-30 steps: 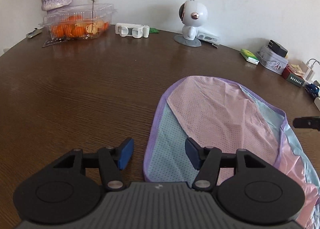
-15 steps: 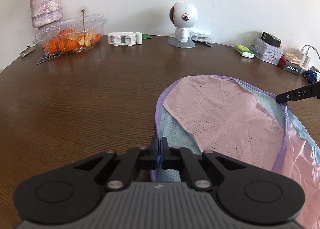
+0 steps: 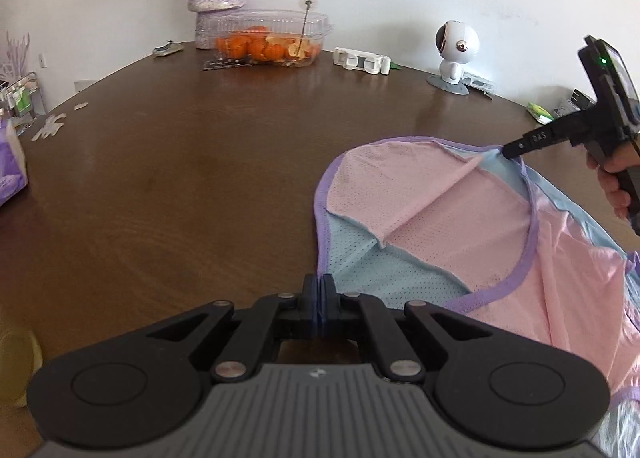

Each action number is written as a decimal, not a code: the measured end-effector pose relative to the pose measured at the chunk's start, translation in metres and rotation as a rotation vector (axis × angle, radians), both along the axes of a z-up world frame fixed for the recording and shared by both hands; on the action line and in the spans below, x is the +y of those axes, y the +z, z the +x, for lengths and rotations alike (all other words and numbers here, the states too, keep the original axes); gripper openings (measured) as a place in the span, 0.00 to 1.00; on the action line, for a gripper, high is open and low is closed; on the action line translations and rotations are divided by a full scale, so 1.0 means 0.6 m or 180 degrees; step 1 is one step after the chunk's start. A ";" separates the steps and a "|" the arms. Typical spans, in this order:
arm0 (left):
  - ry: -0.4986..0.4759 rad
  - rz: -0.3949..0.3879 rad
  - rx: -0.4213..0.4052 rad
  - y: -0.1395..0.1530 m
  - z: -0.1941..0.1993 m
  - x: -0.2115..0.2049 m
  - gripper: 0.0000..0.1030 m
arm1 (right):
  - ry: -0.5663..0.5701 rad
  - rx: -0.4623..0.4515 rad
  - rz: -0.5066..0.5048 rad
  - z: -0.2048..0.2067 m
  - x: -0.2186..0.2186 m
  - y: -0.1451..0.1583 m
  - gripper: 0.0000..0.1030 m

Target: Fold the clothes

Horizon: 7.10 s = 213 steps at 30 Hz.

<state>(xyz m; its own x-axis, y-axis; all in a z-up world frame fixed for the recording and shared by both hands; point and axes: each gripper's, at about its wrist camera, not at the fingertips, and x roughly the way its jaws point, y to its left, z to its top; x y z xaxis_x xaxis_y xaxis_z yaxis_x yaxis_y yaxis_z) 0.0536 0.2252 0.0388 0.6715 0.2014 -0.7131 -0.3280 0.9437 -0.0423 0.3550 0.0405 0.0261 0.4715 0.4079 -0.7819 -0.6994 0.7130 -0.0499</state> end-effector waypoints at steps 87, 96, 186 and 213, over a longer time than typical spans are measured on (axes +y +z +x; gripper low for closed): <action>-0.1189 -0.0437 0.0108 0.000 -0.020 -0.122 0.03 | -0.0416 0.0189 0.0748 -0.391 -0.255 0.007 0.00; -0.1167 -0.0407 0.0101 0.000 -0.020 -0.125 0.03 | -0.0023 0.0171 0.0714 -0.404 -0.214 0.000 0.21; -0.2079 -0.0493 0.0194 -0.030 -0.136 -0.349 0.18 | -0.1056 -0.0061 0.0895 -0.430 -0.308 -0.004 0.02; -0.2125 -0.0577 0.0208 -0.031 -0.135 -0.347 0.20 | -0.1793 -0.0344 0.0789 -0.415 -0.399 -0.020 0.00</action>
